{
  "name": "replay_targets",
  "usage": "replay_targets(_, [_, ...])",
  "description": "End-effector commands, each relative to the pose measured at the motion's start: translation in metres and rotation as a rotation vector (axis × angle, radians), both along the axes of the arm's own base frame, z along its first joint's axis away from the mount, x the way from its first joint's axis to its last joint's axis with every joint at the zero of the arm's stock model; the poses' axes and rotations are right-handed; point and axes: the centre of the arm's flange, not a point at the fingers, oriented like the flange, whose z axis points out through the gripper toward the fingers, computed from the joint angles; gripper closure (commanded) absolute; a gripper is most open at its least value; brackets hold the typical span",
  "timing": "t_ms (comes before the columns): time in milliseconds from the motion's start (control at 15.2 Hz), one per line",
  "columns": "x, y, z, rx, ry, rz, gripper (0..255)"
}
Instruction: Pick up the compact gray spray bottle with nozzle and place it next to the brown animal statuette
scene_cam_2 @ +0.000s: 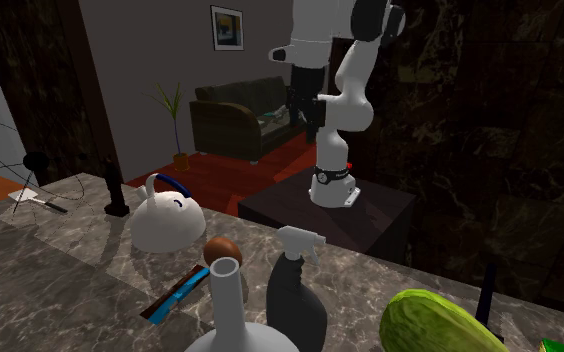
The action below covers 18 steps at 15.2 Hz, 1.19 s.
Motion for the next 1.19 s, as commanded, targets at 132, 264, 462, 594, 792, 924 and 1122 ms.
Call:
replay_targets(132, [0.014,0.052,-0.02,-0.043,-0.061,-0.112,0])
replay_targets(264, [0.023,0.077,-0.03,-0.065,-0.09,-0.165,0])
replay_targets(462, [0.039,0.113,-0.046,-0.098,-0.134,-0.244,0])
replay_targets(594, [0.052,0.135,-0.058,-0.121,-0.163,-0.297,0])
replay_targets(792, [0.074,0.167,-0.074,-0.154,-0.207,-0.377,0])
replay_targets(924, [0.091,0.188,-0.086,-0.176,-0.236,-0.43,0])
replay_targets(1122, [0.118,0.215,-0.102,-0.209,-0.279,-0.509,0])
